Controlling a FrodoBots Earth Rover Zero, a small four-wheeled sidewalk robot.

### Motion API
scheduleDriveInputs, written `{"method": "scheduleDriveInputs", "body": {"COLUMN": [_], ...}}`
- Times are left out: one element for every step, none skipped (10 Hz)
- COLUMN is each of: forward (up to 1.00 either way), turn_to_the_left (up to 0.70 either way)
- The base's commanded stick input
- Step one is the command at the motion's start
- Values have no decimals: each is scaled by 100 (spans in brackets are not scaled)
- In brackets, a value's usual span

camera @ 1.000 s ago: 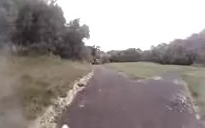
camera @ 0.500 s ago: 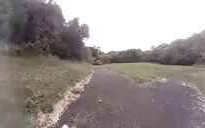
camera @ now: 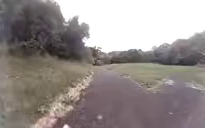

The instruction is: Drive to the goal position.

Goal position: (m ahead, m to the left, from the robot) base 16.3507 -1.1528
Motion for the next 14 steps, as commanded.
{"method": "scheduleDriveInputs", "body": {"forward": [100, 100, 100, 100, 100, 100, 100, 100, 100, 100, 100, 100, 100, 100], "turn_to_the_left": [0, 0, 0, 0, 0, 0, 0, -2, -4, -32, -34, -12, -6, 0]}}
